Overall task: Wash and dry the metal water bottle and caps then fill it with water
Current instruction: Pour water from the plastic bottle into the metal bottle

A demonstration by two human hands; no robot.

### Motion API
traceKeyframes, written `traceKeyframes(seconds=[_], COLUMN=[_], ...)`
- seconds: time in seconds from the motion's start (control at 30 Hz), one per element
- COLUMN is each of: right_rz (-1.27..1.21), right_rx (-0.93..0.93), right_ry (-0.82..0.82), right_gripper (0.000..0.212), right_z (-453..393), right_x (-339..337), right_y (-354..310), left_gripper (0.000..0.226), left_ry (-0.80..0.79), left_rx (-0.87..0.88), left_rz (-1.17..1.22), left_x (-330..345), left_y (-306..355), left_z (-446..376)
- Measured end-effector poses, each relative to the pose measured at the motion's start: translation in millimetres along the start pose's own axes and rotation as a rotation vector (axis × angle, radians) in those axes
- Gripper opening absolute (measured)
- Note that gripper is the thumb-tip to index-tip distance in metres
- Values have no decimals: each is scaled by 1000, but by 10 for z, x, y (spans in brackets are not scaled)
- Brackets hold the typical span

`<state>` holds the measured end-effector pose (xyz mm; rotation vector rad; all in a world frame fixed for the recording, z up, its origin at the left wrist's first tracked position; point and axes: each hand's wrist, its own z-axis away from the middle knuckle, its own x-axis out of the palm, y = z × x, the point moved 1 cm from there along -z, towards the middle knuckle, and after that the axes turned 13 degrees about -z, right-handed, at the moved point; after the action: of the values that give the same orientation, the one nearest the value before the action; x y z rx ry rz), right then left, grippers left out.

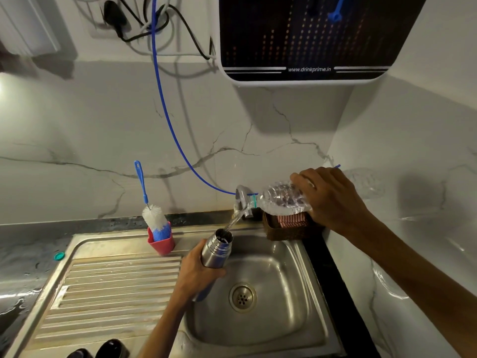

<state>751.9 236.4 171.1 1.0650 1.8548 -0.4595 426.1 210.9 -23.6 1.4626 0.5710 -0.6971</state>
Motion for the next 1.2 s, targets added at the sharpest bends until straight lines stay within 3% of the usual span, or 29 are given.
traceKeyframes(seconds=[1.2], right_rz=[24], right_rx=[-7], right_ry=[-5], right_gripper=[69], right_z=[-6], right_x=[-93], right_y=[-2], left_gripper=[75], left_ry=[-54], left_rx=[-27], left_rz=[-38], left_x=[80], left_y=[-75], left_z=[29])
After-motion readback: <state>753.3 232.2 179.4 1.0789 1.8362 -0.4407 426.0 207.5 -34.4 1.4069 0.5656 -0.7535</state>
